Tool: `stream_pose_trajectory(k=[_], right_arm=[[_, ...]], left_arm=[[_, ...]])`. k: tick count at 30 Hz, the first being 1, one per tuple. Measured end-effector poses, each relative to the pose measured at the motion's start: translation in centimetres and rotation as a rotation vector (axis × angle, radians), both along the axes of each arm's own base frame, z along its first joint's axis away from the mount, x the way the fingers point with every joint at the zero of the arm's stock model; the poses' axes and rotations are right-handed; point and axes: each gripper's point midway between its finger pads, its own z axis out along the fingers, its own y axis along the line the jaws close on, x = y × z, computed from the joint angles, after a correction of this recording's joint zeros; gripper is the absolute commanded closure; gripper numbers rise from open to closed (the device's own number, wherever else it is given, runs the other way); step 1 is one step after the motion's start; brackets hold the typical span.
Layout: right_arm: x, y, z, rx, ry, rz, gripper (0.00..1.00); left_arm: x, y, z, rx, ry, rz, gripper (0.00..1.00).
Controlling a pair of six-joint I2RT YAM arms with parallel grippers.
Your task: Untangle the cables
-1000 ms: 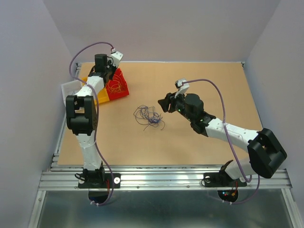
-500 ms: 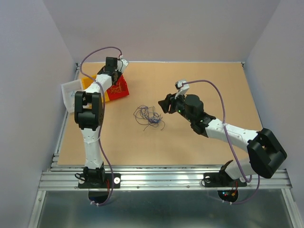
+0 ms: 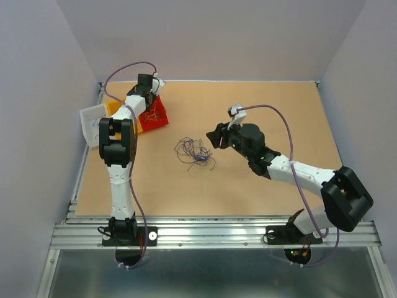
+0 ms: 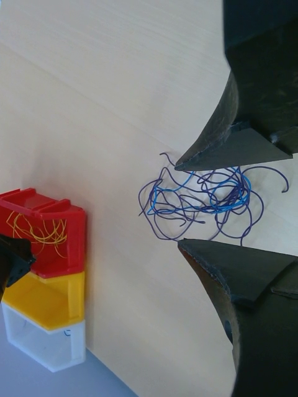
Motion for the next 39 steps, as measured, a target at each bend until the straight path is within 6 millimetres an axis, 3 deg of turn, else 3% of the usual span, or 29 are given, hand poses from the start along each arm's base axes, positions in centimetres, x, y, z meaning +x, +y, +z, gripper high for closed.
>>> stream_pose_trajectory(k=[5,8,13,17,20,23,29,33,35,38,39], right_arm=[[0.0,0.0,0.0,0.001,0.0,0.001,0.47],[0.1,0.1,-0.2,0.001,0.0,0.001,0.47],[0.2,0.3,-1.1,-0.011,0.015,0.003,0.46],[0.3,0.5,-1.8,-0.016,0.034,0.008,0.43],[0.2,0.7,-2.7,-0.023,0.055,0.016,0.4],[0.2,1.0,-4.0,-0.038,0.081,0.027,0.38],[0.0,1.5,-7.1,-0.091,0.153,0.056,0.37],[-0.1,2.0,-8.6,-0.123,0.198,0.08,0.38],[-0.1,2.2,-9.0,-0.137,0.212,0.091,0.4],[-0.1,2.3,-9.5,-0.162,0.231,0.101,0.43],[-0.2,2.3,-9.8,-0.171,0.238,0.11,0.43]], left_arm=[[0.1,-0.2,-0.1,-0.013,0.011,0.002,0.65],[0.2,-0.6,-0.1,-0.037,0.009,-0.002,0.59],[0.2,-1.2,-0.3,-0.077,0.011,-0.011,0.57],[-0.1,-1.6,-0.1,-0.101,0.011,-0.016,0.48],[-0.9,-1.6,1.1,-0.11,0.005,-0.018,0.43],[-1.4,-1.7,3.1,-0.115,-0.023,-0.018,0.32],[-2.5,-1.6,6.1,-0.119,-0.079,-0.021,0.3],[-2.6,-2.1,7.0,-0.132,-0.104,-0.034,0.3],[-3.7,-2.7,6.9,-0.15,-0.097,-0.057,0.3],[-6.2,-5.3,6.7,-0.191,-0.078,-0.136,0.3],[-7.5,-7.2,6.7,-0.212,-0.076,-0.19,0.3]])
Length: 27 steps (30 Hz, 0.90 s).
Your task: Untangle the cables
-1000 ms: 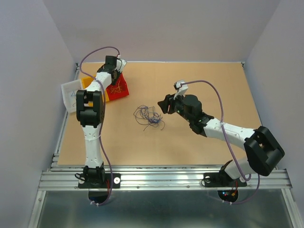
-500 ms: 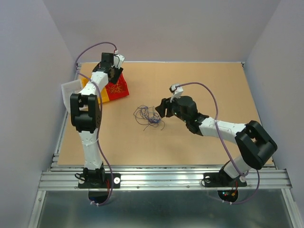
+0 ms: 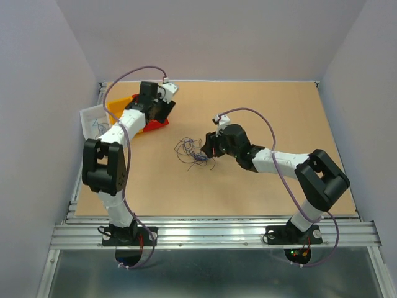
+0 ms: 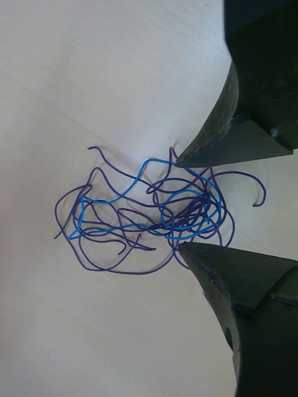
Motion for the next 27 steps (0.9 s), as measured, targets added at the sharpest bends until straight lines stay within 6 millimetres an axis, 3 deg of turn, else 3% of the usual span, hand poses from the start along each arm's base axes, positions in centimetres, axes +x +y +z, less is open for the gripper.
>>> stream_pose_trajectory(k=[4,7,10,14,18,19,20,21,25,27], right_arm=[[-1.1,0.3,-0.6,-0.014,0.026,0.065,0.43],[-1.8,0.7,-0.8,-0.015,0.035,0.115,0.44],[-2.2,0.8,-0.9,-0.022,0.038,0.14,0.49],[-2.7,1.3,-2.1,-0.034,0.059,0.183,0.65],[-3.1,1.5,-4.1,-0.067,0.099,0.205,0.69],[-3.3,1.5,-4.3,-0.073,0.104,0.212,0.74],[-3.4,1.5,-4.5,-0.078,0.109,0.217,0.94],[-3.5,1.5,-4.6,-0.086,0.105,0.225,1.0],[-3.5,1.4,-4.4,-0.088,0.099,0.223,0.99],[-3.6,1.3,-3.0,-0.066,0.069,0.223,0.99]], left_arm=[[-6.2,-8.5,-0.7,-0.099,-0.007,-0.253,0.29],[-9.1,-12.0,-0.8,-0.18,-0.03,-0.373,0.29],[-9.9,-11.8,-1.0,-0.235,-0.067,-0.381,0.29],[-10.4,-10.9,-0.9,-0.273,-0.114,-0.353,0.29],[-10.8,-10.4,0.4,-0.298,-0.189,-0.332,0.29],[-10.8,-10.3,1.0,-0.304,-0.219,-0.326,0.29],[-11.0,-10.2,1.5,-0.307,-0.236,-0.324,0.29],[-11.1,-10.1,2.3,-0.314,-0.266,-0.321,0.29],[-11.9,-9.6,5.3,-0.344,-0.387,-0.331,0.29],[-12.6,-9.6,6.2,-0.359,-0.425,-0.349,0.29]])
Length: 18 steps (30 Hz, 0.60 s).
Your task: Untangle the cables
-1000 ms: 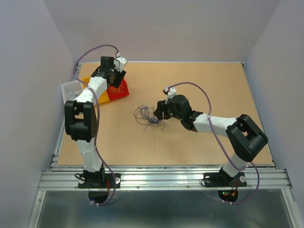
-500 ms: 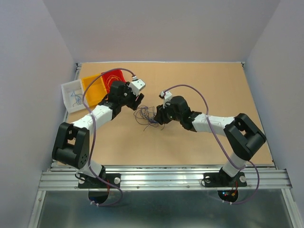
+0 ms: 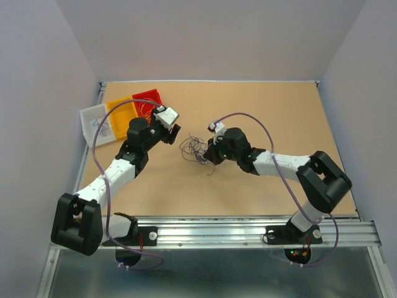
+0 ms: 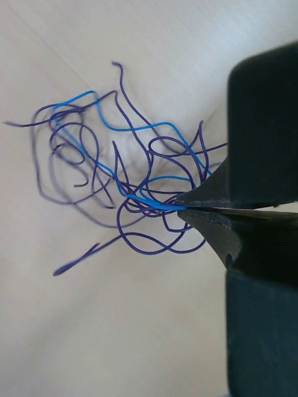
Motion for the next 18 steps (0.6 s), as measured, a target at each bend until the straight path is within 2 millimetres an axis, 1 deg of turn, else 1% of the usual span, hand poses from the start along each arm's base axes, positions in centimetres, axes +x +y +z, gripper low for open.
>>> stream_pose_trajectory(k=[2,3,4,6,7,8,9,11,13,14,16,17,18], right_arm=[[-1.0,-0.4,2.5,0.059,-0.044,0.01,0.99],[-1.7,-0.8,4.2,0.095,-0.07,0.02,0.99],[-2.1,-0.9,5.3,0.122,-0.089,0.028,0.99],[-3.4,-1.3,9.9,0.228,-0.172,0.05,0.99],[-3.7,-1.4,11.1,0.255,-0.195,0.054,1.0],[-4.2,-1.5,12.8,0.296,-0.227,0.063,0.99],[-4.7,-1.8,14.9,0.345,-0.269,0.071,0.99],[-5.5,-2.1,17.1,0.399,-0.312,0.089,0.99],[-6.3,-2.0,18.2,0.431,-0.33,0.122,0.99],[-6.5,-1.8,18.2,0.436,-0.325,0.137,0.99],[-6.6,-1.5,17.6,0.432,-0.308,0.155,0.99],[-6.7,-1.4,17.3,0.428,-0.298,0.16,0.99],[-6.6,-1.3,16.8,0.422,-0.286,0.164,0.99]], left_arm=[[-0.7,-0.3,0.6,-0.015,-0.027,-0.03,0.29],[-1.0,-0.5,0.7,-0.02,-0.035,-0.05,0.28],[-1.5,-0.8,0.8,-0.026,-0.042,-0.073,0.28],[-2.3,-1.2,0.8,-0.034,-0.056,-0.115,0.28],[-2.9,-1.5,0.8,-0.041,-0.066,-0.143,0.28],[-3.5,-1.6,0.7,-0.044,-0.07,-0.162,0.28],[-4.4,-1.8,0.9,-0.056,-0.091,-0.192,0.28],[-5.7,-2.0,1.5,-0.072,-0.126,-0.229,0.28],[-6.8,-2.3,2.8,-0.093,-0.171,-0.268,0.27],[-7.2,-2.4,3.5,-0.104,-0.196,-0.283,0.26],[-8.0,-2.6,4.8,-0.12,-0.239,-0.312,0.25],[-8.4,-2.8,5.5,-0.128,-0.262,-0.329,0.22],[-8.7,-2.9,5.9,-0.132,-0.276,-0.345,0.21]])
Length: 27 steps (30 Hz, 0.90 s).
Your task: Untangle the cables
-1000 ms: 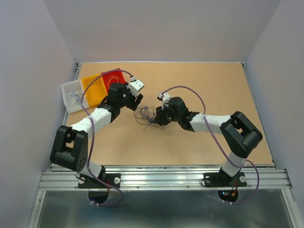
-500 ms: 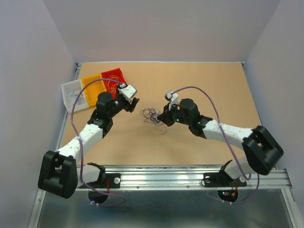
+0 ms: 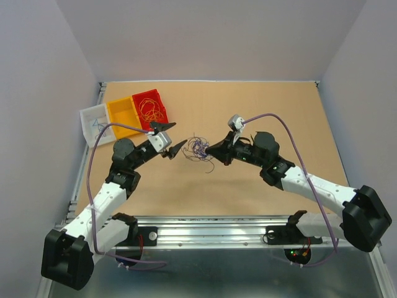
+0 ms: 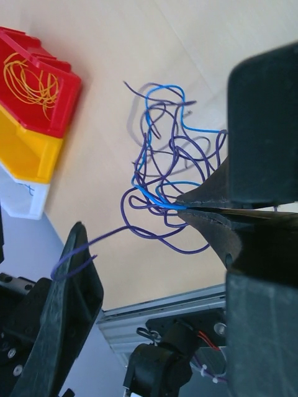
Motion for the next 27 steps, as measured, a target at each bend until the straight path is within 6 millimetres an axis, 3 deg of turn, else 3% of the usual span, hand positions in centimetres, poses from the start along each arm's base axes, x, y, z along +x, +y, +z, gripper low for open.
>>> stream_pose_trajectory(k=[2,6,16,26,27], right_arm=[[0.0,0.2,-0.8,-0.013,0.02,0.008,0.99],[-0.2,0.3,-1.7,-0.02,0.04,0.019,0.99],[-0.3,0.2,-1.5,-0.001,0.042,0.018,0.99],[-0.3,0.2,-1.4,0.003,0.042,0.017,0.99],[-0.3,0.2,-1.4,0.003,0.042,0.017,0.99]], left_arm=[[-0.7,-0.4,0.4,-0.003,-0.02,-0.039,0.2],[-2.2,-1.3,-0.7,0.017,-0.014,-0.137,0.13],[-3.1,-3.0,-5.2,0.085,0.098,-0.286,0.17],[-3.0,-4.8,-5.5,0.085,0.155,-0.345,0.58],[-3.1,-4.9,-5.5,0.084,0.162,-0.348,0.67]])
